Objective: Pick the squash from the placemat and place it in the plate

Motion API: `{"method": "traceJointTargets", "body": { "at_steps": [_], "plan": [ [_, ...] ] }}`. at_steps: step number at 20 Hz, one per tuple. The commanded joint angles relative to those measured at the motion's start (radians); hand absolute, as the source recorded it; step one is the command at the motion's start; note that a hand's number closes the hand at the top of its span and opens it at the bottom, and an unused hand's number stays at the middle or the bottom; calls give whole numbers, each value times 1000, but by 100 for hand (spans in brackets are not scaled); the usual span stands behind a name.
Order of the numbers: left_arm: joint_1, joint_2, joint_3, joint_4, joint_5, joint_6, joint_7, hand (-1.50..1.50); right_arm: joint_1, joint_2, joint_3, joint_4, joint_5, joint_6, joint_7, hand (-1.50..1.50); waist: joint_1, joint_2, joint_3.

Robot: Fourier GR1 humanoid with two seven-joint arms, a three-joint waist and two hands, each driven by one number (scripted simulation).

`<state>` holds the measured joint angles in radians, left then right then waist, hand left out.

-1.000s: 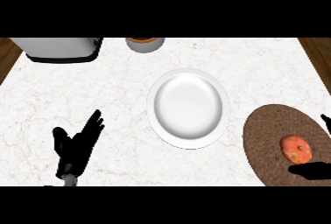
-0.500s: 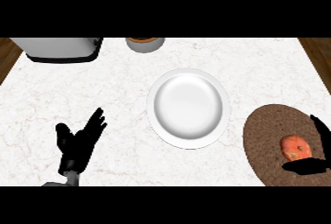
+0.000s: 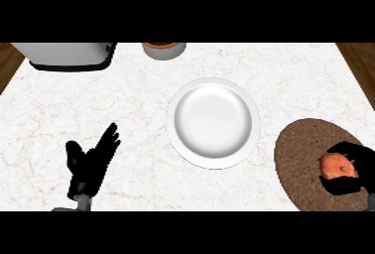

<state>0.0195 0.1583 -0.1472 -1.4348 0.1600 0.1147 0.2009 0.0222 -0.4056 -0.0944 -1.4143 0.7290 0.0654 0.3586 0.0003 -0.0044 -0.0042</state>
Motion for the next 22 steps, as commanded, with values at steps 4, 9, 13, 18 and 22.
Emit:
{"method": "traceJointTargets", "body": {
  "at_steps": [4, 9, 13, 18, 22],
  "plan": [
    [44, -18, 3, -47, -13, -8, 32, 0, 29, 50, 12, -65, 114, -130, -8, 150, -1, 3, 4],
    [-9, -16, -15, -2, -24, -24, 20, 0, -37, 324, 404, -247, 270, -174, 22, 150, 46, -2, -2],
    [-29, -19, -33, -8, -25, -40, 30, 0, -119, 400, 637, -252, 351, -248, 69, 150, 94, -9, 0],
    [-20, 0, -6, 9, -12, -49, 24, 0, -173, 404, 855, -282, 467, -431, 324, 150, 70, -12, 1],
    [-25, -13, -10, 24, -24, -28, 34, 0, -195, 405, 972, -302, 556, -591, 543, 150, 37, -10, 2]
  ]
}}
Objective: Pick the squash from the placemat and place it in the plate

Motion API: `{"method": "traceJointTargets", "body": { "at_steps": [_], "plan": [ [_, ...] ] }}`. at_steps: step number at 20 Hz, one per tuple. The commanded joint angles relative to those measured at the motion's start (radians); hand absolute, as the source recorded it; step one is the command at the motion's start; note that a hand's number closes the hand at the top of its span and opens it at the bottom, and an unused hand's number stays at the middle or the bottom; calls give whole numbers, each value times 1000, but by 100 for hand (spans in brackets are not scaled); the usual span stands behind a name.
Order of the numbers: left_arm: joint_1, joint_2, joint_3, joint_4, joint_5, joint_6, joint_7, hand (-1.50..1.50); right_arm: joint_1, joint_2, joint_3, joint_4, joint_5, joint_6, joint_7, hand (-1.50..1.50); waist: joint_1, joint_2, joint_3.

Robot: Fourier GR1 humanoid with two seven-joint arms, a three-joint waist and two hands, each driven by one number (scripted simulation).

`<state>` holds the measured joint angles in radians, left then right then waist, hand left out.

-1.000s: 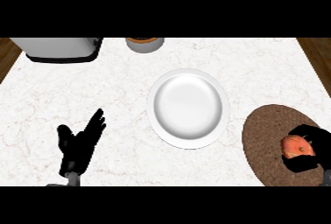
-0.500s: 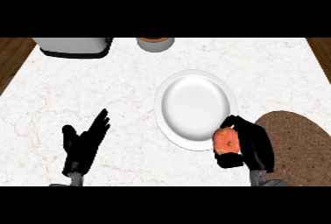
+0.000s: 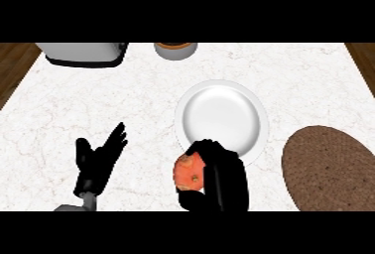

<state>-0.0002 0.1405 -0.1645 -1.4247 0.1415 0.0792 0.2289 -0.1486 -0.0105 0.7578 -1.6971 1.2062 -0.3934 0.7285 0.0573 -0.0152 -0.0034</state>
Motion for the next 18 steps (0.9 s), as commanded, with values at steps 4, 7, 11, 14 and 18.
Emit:
{"method": "traceJointTargets", "body": {
  "at_steps": [4, 7, 11, 14, 18],
  "plan": [
    [-19, 2, 29, 5, 8, 16, 12, 0, -81, 10, 204, 6, 167, -259, 402, 150, -24, 7, 2],
    [-16, 4, 38, 13, 15, 7, -3, 0, -109, 10, 224, 20, 228, -358, 517, 150, -34, 10, 3],
    [22, -2, 20, 8, 2, 5, -25, 0, -147, 10, 190, 89, 300, -438, 567, 150, -32, 13, 3],
    [-9, -39, 9, 28, -23, 47, -20, 0, -171, 10, 143, 162, 324, -447, 585, 150, -40, 17, 3],
    [-4, 15, 50, 0, 23, -11, -2, 0, -242, 10, -19, 226, 345, -462, 564, 150, -36, 18, 4]
  ]
}}
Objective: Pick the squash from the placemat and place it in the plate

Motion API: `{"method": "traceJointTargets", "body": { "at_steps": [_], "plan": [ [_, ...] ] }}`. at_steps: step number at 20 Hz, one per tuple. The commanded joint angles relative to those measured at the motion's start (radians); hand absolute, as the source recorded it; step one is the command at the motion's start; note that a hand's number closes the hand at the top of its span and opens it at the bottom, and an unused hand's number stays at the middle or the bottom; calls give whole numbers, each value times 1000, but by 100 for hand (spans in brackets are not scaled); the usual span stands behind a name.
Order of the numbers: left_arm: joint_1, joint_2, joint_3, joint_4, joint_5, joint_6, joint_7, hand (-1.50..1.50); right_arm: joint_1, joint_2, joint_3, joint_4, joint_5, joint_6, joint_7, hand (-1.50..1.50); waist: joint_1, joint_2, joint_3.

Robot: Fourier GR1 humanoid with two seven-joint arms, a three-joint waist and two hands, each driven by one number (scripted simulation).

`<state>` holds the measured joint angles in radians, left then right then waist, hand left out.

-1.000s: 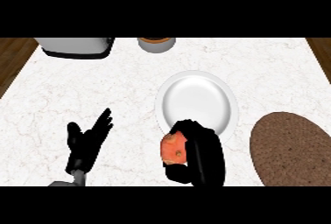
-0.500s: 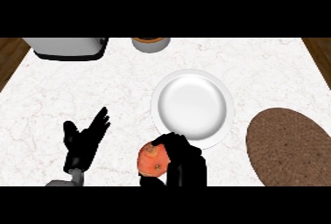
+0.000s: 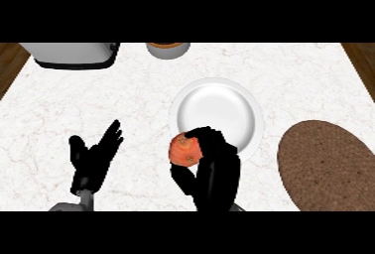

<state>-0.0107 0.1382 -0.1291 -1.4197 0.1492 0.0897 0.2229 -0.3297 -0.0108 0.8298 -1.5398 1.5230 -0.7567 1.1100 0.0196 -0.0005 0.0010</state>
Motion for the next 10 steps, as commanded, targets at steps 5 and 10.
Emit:
{"method": "traceJointTargets", "body": {
  "at_steps": [5, 10],
  "plan": [
    [-2, -5, 6, 14, -2, -14, -15, 0, -157, 10, -187, 227, -53, -182, 110, 150, 2, 5, -1],
    [3, 11, 24, 13, 0, -27, -24, 0, -239, 5, -351, 403, -238, -292, -108, 150, 1, 7, 0]
  ]
}}
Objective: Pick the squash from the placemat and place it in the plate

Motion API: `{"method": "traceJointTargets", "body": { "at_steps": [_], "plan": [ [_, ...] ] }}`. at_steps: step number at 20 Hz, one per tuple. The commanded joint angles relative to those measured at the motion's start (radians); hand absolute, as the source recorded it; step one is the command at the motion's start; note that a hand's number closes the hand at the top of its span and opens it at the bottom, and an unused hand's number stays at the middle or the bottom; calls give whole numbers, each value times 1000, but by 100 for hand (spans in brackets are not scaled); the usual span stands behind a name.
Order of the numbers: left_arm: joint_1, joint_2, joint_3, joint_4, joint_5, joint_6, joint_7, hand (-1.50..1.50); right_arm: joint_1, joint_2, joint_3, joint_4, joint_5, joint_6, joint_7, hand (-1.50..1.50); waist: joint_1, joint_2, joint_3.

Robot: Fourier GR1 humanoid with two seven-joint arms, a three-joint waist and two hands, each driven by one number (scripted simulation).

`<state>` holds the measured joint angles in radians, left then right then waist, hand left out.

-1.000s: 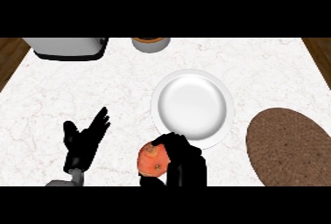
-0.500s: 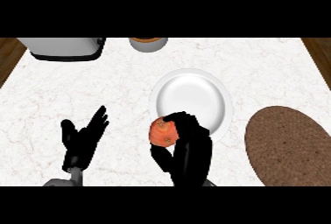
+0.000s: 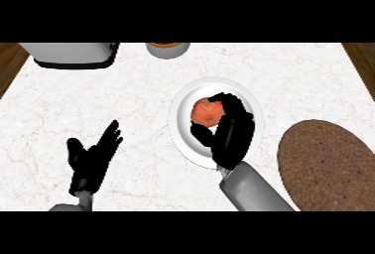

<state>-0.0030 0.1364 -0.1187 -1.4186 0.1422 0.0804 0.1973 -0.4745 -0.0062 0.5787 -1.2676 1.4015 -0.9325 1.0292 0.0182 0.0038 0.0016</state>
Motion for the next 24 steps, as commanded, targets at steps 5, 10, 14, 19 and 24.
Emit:
{"method": "traceJointTargets", "body": {
  "at_steps": [5, 10, 14, 19, 24],
  "plan": [
    [28, 28, 29, 5, 22, -56, -18, 0, -145, -62, -150, 290, -314, -233, -211, 150, 4, 3, -1],
    [34, 3, -9, 1, -19, -24, -23, 0, -204, -42, -169, 414, -514, 107, -182, -150, 28, 11, -1],
    [-13, -1, -1, -18, -16, -2, 51, 0, -169, -52, -193, 480, -763, 53, -487, -150, 28, 15, 2],
    [16, -10, -20, -42, -19, -12, 37, 0, -174, -60, -303, 450, -960, 21, -813, -150, 26, 15, 3],
    [0, -23, 2, -2, -3, -19, 6, 0, -146, -7, -426, 391, -1121, -45, -1045, -150, 10, 12, 2]
  ]
}}
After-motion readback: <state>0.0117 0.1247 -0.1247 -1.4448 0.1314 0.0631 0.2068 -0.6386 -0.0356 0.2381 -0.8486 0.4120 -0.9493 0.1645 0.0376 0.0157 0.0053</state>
